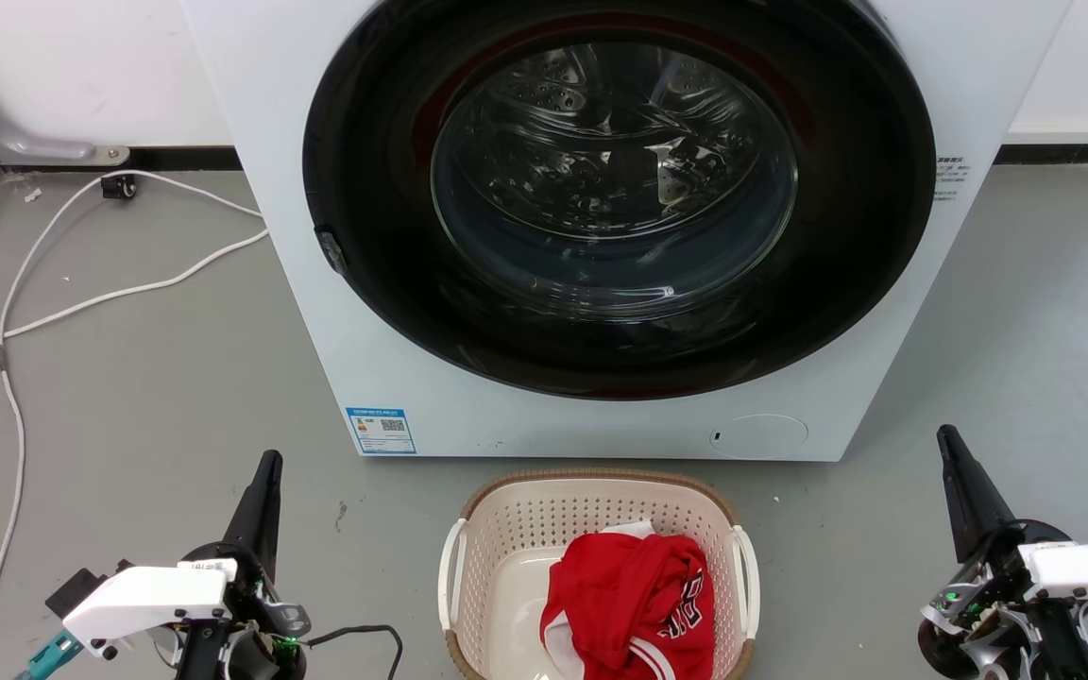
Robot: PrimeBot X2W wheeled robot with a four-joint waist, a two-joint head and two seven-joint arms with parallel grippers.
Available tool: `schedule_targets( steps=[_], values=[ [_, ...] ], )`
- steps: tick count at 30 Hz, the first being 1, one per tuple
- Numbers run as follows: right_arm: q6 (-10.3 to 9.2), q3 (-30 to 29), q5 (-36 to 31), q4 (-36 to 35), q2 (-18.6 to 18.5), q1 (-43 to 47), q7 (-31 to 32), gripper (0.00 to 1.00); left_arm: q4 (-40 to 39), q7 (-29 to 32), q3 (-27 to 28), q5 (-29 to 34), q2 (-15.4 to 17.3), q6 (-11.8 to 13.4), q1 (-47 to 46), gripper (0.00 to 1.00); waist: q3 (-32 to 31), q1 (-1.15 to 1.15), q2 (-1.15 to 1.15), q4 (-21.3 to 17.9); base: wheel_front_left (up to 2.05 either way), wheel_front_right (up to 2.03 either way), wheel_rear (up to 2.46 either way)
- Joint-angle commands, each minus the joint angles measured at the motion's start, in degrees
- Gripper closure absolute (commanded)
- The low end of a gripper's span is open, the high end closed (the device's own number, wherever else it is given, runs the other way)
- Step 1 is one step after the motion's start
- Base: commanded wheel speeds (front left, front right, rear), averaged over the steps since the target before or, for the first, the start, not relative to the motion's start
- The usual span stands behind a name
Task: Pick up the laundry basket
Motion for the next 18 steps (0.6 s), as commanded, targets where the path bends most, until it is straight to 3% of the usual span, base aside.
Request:
schedule_targets(
  steps=[1, 18],
  values=[
    [0.00, -0.09, -0.22, 0.06, 0.18, -0.66, 0.20, 1.00, 0.10, 0.22, 0.15, 0.10, -0.11, -0.18, -0.58, 1.00, 0.00, 0.00, 0.00, 0.00, 0.00, 0.00, 0.00],
    [0.00, -0.23, -0.31, 0.06, 0.28, -0.68, 0.33, 1.00, 0.10, 0.32, 0.33, 0.30, -0.20, -0.18, -0.60, 1.00, 0.00, 0.00, 0.00, 0.00, 0.00, 0.00, 0.00]
  ],
)
